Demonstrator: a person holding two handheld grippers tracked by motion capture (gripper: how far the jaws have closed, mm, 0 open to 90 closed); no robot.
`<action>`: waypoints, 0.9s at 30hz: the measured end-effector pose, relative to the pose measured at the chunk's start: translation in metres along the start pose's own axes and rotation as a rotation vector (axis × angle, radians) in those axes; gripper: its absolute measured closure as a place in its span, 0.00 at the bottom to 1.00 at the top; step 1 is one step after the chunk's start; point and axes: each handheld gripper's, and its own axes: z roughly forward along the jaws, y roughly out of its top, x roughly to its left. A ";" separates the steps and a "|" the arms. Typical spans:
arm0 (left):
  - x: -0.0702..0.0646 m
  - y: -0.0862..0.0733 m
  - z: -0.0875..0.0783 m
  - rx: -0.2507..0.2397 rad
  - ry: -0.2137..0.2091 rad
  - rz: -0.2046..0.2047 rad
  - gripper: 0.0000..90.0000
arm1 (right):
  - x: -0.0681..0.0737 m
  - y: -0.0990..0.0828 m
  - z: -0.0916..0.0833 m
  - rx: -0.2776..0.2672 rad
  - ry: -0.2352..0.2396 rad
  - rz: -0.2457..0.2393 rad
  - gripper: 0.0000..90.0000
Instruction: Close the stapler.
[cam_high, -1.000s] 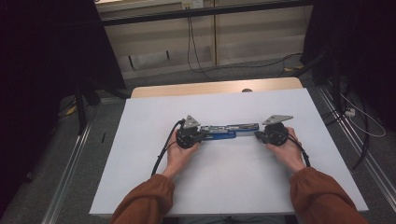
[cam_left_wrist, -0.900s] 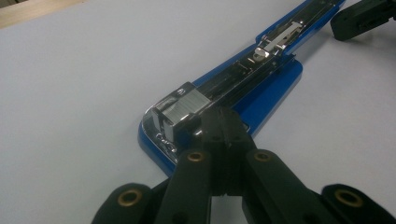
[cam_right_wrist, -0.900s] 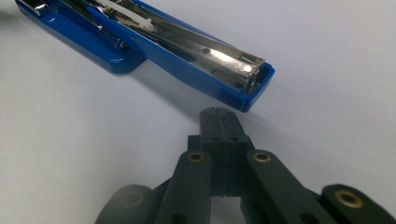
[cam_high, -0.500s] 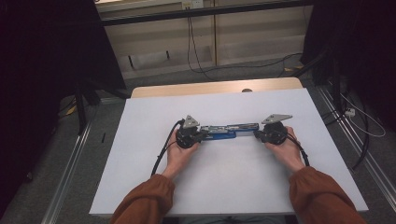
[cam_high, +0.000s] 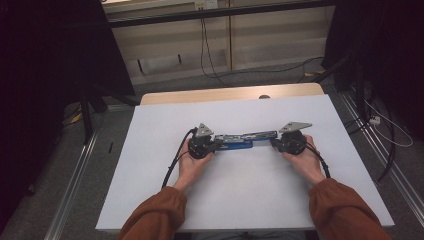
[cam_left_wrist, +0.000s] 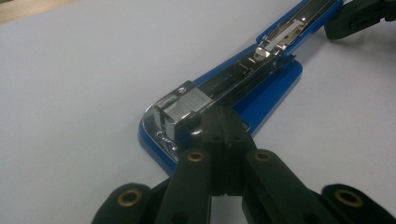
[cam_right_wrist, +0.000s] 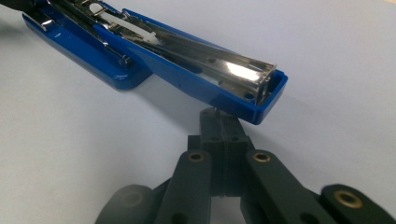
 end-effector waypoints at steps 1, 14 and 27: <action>0.000 0.000 0.000 -0.001 0.000 0.000 1.00 | 0.000 0.000 0.000 -0.004 0.001 -0.001 1.00; 0.000 0.000 0.000 0.002 0.002 0.005 1.00 | 0.000 0.002 -0.002 -0.042 0.003 0.011 1.00; 0.000 0.000 0.000 0.000 0.005 0.009 1.00 | 0.001 0.004 -0.004 -0.073 -0.013 0.001 1.00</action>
